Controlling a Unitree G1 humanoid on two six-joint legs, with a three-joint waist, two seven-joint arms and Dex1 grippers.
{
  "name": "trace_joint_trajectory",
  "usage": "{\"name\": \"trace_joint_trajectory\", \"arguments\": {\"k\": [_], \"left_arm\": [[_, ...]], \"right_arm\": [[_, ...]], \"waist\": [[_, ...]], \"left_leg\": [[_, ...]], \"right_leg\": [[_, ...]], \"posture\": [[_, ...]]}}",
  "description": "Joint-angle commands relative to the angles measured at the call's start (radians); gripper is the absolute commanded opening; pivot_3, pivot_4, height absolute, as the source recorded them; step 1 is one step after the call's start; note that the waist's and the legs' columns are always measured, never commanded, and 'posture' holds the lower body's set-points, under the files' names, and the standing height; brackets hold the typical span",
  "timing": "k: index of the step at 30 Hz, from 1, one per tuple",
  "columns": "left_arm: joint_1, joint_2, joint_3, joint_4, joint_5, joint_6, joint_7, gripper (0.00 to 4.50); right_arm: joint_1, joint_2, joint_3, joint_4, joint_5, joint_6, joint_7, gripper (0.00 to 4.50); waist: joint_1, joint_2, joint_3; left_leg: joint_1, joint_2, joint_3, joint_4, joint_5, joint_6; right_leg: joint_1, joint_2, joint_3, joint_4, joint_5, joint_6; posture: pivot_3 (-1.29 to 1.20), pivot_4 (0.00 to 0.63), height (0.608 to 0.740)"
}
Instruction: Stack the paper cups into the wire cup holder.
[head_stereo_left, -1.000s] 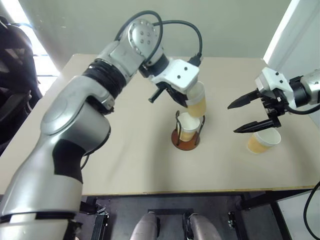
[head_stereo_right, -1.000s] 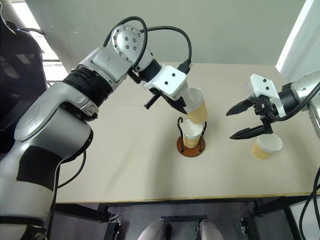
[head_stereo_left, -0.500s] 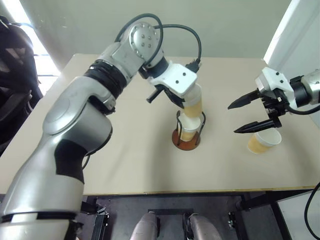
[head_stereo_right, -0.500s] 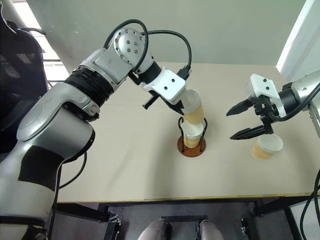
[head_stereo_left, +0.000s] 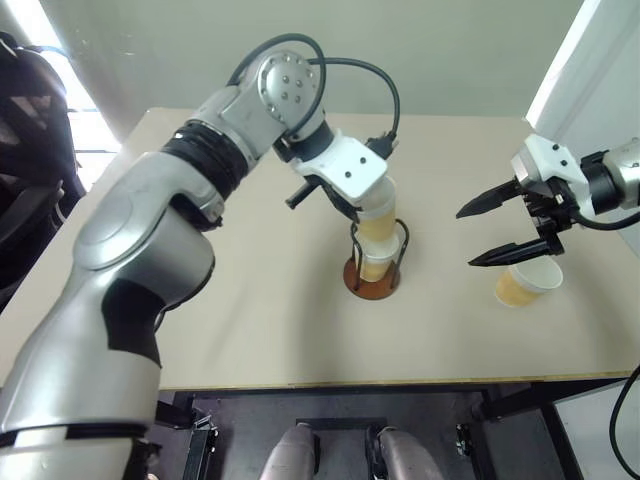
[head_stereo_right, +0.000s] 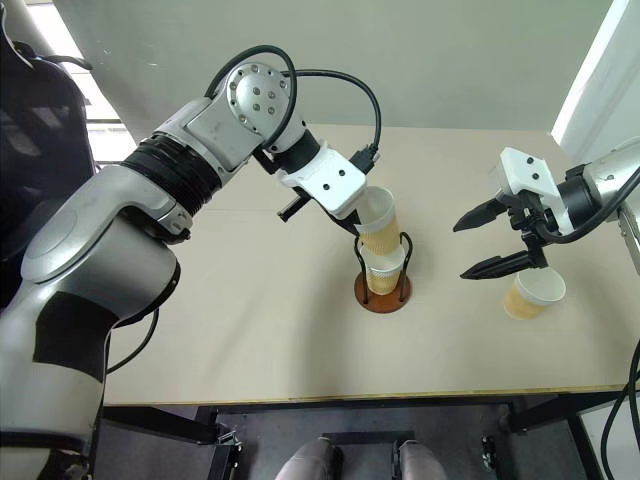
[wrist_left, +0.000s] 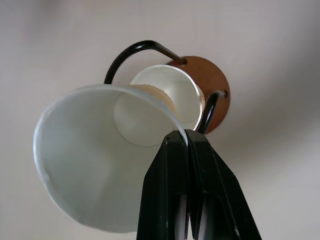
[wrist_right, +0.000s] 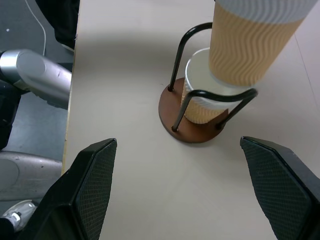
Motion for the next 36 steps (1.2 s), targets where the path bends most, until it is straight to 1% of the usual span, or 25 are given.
{"name": "trace_joint_trajectory", "arguments": {"k": [1,9,18,21,23,29,30,31,32,34,36], "left_arm": [[-0.021,0.010,-0.004,-0.029,-0.031,-0.010,-0.036,0.02],[-0.027,0.022,-0.041,-0.054,-0.056,-0.015,-0.036,0.02],[-0.026,0.046,-0.112,-0.082,-0.074,-0.015,-0.036,0.02],[-0.027,0.041,-0.101,-0.082,-0.088,-0.005,-0.036,0.64],[-0.027,0.038,-0.097,-0.080,-0.094,-0.001,-0.036,1.29],[-0.021,0.023,-0.059,-0.059,-0.087,-0.019,-0.036,3.54],[-0.017,0.010,-0.019,-0.042,-0.091,-0.016,-0.036,3.91],[-0.014,-0.016,0.052,-0.011,-0.098,0.007,-0.036,4.28],[-0.010,-0.031,0.106,0.009,-0.111,0.032,-0.036,4.46],[-0.004,-0.047,0.169,0.027,-0.107,0.060,-0.036,4.46],[0.018,-0.055,0.325,0.094,-0.133,0.159,-0.014,4.46]], "right_arm": [[-0.028,-0.009,-0.013,-0.010,-0.001,-0.014,0.004,4.07],[-0.031,-0.010,-0.009,-0.008,-0.009,-0.021,0.004,4.07],[-0.029,-0.008,-0.012,-0.012,-0.014,-0.017,0.004,4.07],[-0.026,-0.008,-0.011,-0.012,-0.016,-0.019,0.004,4.07],[-0.024,-0.009,-0.011,-0.012,-0.017,-0.021,0.004,4.07],[-0.023,-0.010,-0.009,-0.011,-0.019,-0.022,0.004,4.07],[-0.022,-0.009,-0.009,-0.010,-0.022,-0.022,0.004,4.07],[-0.022,-0.008,-0.011,-0.009,-0.025,-0.023,0.004,4.07],[-0.021,-0.005,-0.013,-0.006,-0.030,-0.023,0.004,4.07],[-0.020,-0.003,-0.017,-0.004,-0.035,-0.023,0.004,4.07],[-0.009,0.008,-0.041,0.013,-0.057,-0.031,-0.011,4.07]], "waist": [[0.001,0.000,0.000],[0.001,0.000,0.000],[0.001,0.000,0.000],[0.001,0.000,0.000],[0.002,0.000,0.000],[0.002,0.000,0.000],[0.002,0.000,0.000],[0.003,0.000,0.000],[0.004,0.000,0.000],[0.005,0.000,0.000],[0.003,0.001,0.000]], "left_leg": [[0.000,0.000,0.000,0.000,0.000,0.000],[0.000,0.000,0.000,0.003,-0.002,0.001],[0.000,0.000,0.000,0.003,-0.002,0.001],[0.000,0.000,0.000,0.003,-0.002,0.001],[0.000,0.000,0.000,0.003,-0.002,0.001],[0.000,0.000,0.000,0.003,-0.002,0.001],[0.000,0.000,0.000,0.003,-0.002,0.001],[0.000,0.000,0.000,0.003,-0.002,0.001],[-0.001,0.000,0.000,0.003,-0.002,0.001],[-0.001,0.000,0.000,0.003,-0.002,0.001],[-0.001,0.000,0.000,0.003,-0.003,0.002]], "right_leg": [[0.000,0.000,0.000,0.000,0.000,0.000],[0.001,0.000,0.000,0.000,0.000,0.001],[0.001,0.000,0.000,0.000,0.000,0.001],[0.001,0.000,0.000,0.000,0.000,0.001],[0.001,0.000,0.000,0.000,0.000,0.001],[0.001,0.000,0.000,0.000,0.000,0.001],[0.001,0.000,0.000,0.000,0.000,0.001],[0.001,0.000,0.000,0.000,0.000,0.001],[0.001,0.000,0.000,-0.001,0.000,0.001],[0.001,0.000,0.000,-0.002,0.000,0.001],[0.002,0.000,0.000,-0.003,0.000,0.002]], "posture": [[0.00,0.150,0.740],[0.00,0.150,0.740],[0.00,0.150,0.740],[0.00,0.150,0.740],[0.00,0.150,0.740],[0.00,0.150,0.740],[0.00,0.150,0.740],[0.00,0.150,0.740],[0.00,0.150,0.740],[0.00,0.150,0.740],[0.00,0.150,0.740]]}}
